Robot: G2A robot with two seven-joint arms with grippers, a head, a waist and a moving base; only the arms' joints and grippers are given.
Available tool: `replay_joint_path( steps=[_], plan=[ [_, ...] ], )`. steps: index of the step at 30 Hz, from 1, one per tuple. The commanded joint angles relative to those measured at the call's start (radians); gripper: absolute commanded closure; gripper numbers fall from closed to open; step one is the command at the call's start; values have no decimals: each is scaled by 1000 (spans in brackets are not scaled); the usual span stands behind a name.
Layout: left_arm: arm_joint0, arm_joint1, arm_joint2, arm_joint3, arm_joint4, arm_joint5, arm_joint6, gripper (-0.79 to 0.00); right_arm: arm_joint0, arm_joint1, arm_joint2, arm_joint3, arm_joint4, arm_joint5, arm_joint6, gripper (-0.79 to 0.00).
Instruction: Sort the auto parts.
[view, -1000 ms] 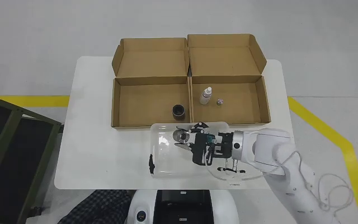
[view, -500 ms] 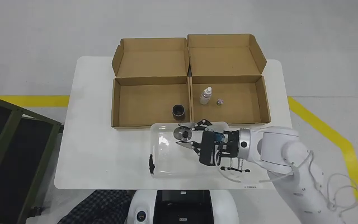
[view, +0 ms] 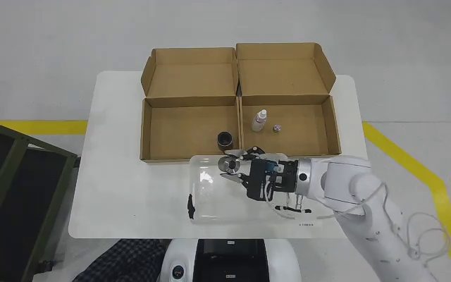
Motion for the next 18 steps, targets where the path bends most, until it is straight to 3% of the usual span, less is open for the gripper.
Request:
replay_joint_path(
  steps=[1, 18],
  plan=[
    [0, 0, 0, 0, 0, 0, 0, -785, 19, -4, -22, 27, -4, 14, 2, 0],
    [0, 0, 0, 0, 0, 0, 0, -785, 274, -77, -248, 276, -28, 238, 34, 0]
  ],
)
